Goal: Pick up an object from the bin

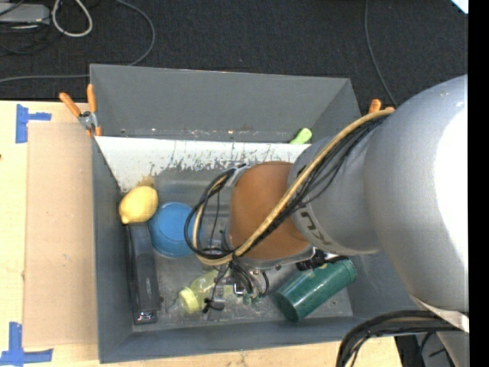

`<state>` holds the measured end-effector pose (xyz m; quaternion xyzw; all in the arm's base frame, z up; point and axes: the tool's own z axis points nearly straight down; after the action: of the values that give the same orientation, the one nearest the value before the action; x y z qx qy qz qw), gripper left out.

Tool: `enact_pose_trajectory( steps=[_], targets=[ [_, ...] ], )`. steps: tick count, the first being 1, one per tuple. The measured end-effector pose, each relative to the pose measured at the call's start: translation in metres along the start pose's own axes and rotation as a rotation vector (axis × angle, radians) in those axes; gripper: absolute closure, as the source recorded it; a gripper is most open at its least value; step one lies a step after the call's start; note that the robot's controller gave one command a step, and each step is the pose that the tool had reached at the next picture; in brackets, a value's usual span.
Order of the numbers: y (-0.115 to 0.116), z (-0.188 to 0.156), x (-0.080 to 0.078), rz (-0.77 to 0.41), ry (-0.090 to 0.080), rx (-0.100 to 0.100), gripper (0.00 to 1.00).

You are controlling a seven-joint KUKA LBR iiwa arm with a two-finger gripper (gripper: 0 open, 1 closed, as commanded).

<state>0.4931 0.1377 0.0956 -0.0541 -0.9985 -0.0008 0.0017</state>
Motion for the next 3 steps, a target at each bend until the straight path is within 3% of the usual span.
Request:
enact_pose_trajectory(
  steps=[1,2,3],
  targets=[
    [0.001,0.022,-0.006,-0.085,0.007,0.003,0.0],
    [0.012,0.026,-0.018,-0.605,0.004,-0.001,0.0],
    [-0.009,0.025,0.006,-0.223,-0.001,0.002,0.0]
  ],
)
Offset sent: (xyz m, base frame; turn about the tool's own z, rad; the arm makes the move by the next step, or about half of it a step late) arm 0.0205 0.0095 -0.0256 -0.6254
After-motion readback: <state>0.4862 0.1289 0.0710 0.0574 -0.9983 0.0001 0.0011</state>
